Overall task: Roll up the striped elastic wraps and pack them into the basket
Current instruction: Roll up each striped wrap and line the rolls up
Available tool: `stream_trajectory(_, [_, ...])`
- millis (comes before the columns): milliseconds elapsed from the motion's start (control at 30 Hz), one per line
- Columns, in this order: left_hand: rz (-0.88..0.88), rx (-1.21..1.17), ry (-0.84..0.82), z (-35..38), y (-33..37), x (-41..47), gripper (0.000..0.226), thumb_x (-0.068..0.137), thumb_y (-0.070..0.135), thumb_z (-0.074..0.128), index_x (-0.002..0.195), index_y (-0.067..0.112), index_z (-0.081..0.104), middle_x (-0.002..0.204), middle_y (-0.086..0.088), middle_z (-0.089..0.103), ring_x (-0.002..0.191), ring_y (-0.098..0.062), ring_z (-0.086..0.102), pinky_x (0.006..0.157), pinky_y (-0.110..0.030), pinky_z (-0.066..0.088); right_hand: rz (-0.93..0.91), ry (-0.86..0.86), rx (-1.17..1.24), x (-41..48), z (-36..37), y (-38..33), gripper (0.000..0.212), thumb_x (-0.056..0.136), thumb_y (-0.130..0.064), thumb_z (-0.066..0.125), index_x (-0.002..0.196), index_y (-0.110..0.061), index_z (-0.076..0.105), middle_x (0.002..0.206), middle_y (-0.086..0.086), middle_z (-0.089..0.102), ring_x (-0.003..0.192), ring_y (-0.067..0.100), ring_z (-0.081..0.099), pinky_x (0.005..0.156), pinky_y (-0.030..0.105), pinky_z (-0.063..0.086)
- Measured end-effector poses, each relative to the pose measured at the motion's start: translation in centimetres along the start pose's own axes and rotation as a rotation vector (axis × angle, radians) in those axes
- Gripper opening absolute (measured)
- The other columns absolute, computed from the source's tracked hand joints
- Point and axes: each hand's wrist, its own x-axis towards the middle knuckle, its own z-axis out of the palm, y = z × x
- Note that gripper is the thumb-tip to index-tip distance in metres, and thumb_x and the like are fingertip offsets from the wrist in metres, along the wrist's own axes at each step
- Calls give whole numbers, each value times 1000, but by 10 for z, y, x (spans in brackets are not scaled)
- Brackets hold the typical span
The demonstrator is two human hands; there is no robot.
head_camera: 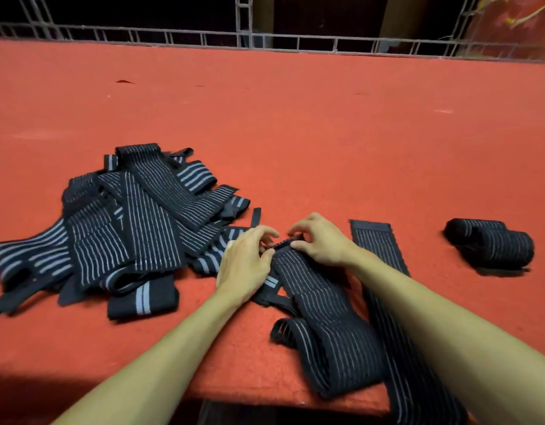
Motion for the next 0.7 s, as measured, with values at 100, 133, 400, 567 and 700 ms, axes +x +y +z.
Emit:
stream_trajectory(100, [-20,-34,14,0,0,1,36,84,18,61,115,35,57,87,18,58,81,-2,56,91,-39,46,34,83,83,-6,-3,-2,12,87,-24,69,93,-14,70,83,-9,59,74,1,51,69,13,36])
stream_trajectory(133, [-26,-11,6,-1,1,1,38,85,22,59,121,34,56,90,17,57,84,-5,56,92,-39,46,67,111,151,-10,-7,-3,9,87,-23,69,88,-15,69,76,-12,58,67,0,50,65,16,36])
stream_trajectory(400, [7,-196,-195,-16,24,-13,54,85,61,30,94,29,72,93,8,73,94,-9,65,100,-40,42,274,343,980,-68,-69,-17,3,91,-9,64,88,-11,64,76,3,59,53,9,52,42,18,42])
stream_trajectory(567, [-93,-759,-532,-38,74,-26,69,77,62,54,110,2,66,109,-17,69,99,-28,65,93,-44,48,222,520,1111,-91,-99,-35,2,92,-12,62,91,-14,64,79,3,62,47,7,55,41,17,41])
stream_trajectory(700, [-25,-611,-674,-52,101,-45,23,89,19,66,112,16,61,105,1,70,97,-14,66,78,-24,54,223,668,1257,-106,-119,-54,11,92,-12,63,104,-10,63,81,4,66,48,4,59,43,18,45])
